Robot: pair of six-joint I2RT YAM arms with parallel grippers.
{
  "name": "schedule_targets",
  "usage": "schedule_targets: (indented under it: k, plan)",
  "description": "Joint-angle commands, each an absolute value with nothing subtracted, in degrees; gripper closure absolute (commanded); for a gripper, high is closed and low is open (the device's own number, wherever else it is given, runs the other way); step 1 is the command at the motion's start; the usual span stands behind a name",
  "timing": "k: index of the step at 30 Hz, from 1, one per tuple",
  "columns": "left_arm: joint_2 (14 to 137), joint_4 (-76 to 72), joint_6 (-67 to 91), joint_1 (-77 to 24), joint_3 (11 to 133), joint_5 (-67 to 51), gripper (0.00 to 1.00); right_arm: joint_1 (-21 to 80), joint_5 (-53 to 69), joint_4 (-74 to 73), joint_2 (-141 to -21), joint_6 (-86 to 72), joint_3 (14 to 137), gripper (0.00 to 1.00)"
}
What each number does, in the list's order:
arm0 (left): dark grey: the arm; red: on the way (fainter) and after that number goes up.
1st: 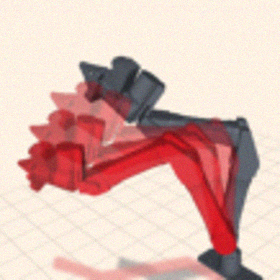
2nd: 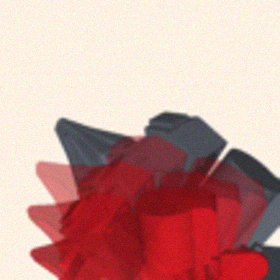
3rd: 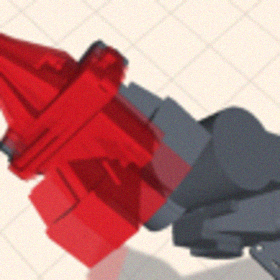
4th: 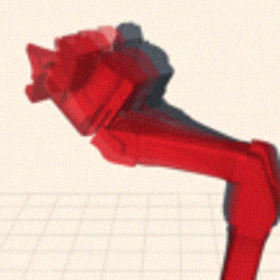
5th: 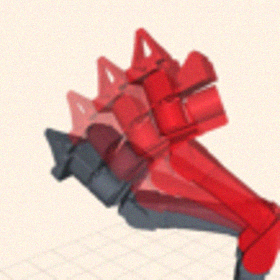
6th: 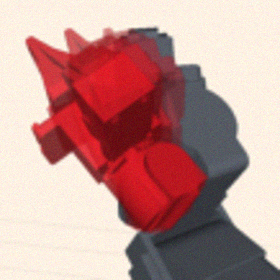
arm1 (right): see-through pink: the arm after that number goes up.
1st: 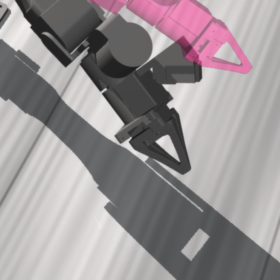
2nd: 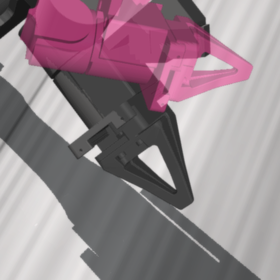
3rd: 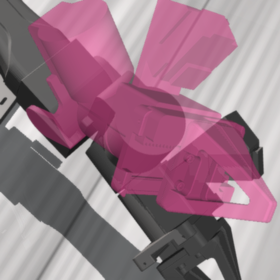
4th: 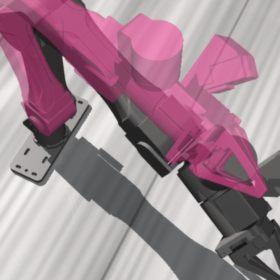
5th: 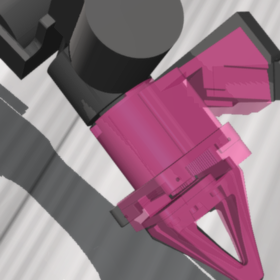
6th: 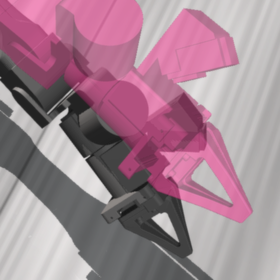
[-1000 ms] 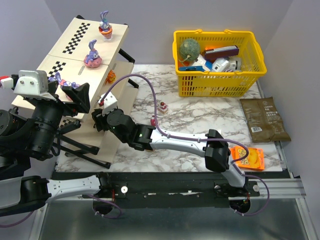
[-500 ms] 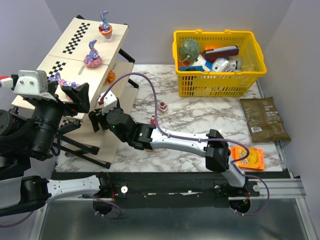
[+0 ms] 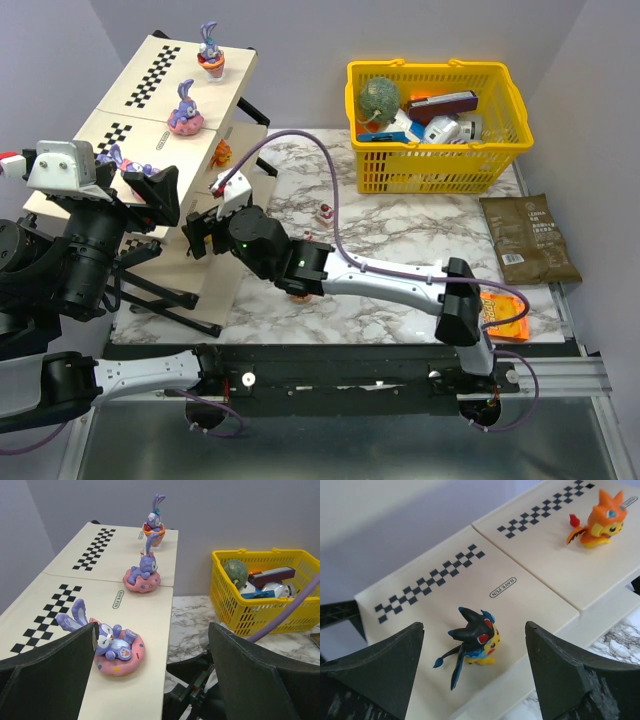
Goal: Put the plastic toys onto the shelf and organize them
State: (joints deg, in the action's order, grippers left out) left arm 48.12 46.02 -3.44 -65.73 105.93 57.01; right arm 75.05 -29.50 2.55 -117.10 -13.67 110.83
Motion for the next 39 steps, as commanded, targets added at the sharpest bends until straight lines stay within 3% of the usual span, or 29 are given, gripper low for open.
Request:
schedule_targets:
  k: [1, 3, 4, 5, 7, 8, 11, 14, 39]
  plan:
    - [47.9, 47.02, -2.64, -65.65, 105.47, 57.83, 0.01, 75.5, -27.78, 0.8, -110.57, -16.52, 107.15, 0.11]
    - [47.81, 47.55, -2.2, -65.65, 105.64, 57.75, 0.01, 75.5, -27.16, 0.35, -107.86, -18.18, 103.74, 0.14]
    - [47.73, 47.72, -2.11, -65.65, 105.73, 57.66, 0.01, 75.5, -26.38, 0.26, -106.8, -18.72, 102.41, 0.22]
    - [47.55, 47.81, -1.94, -65.65, 105.73, 57.57, 0.01, 75.5, -25.32, 0.35, -106.0, -19.16, 101.26, 0.41]
    - [47.11, 47.9, -1.58, -65.65, 105.73, 57.39, 0.01, 75.5, -21.81, 0.26, -104.95, -20.39, 98.28, 0.57]
    - [47.02, 48.07, -1.5, -65.65, 105.65, 57.31, 0.01, 75.5, -20.67, 0.18, -104.94, -20.56, 97.74, 0.71]
    - [46.76, 48.34, -1.06, -65.65, 105.73, 57.13, 0.01, 75.41, -17.41, -1.32, -106.17, -22.24, 97.38, 0.86]
    - [46.76, 49.22, -0.44, -65.57, 105.99, 57.04, 0.01, 75.32, -15.3, -1.84, -108.09, -22.41, 98.96, 0.94]
    - [46.06, 50.01, -0.44, -65.65, 106.35, 57.13, 0.01, 72.77, -10.9, -3.95, -116.01, -25.49, 107.93, 0.97]
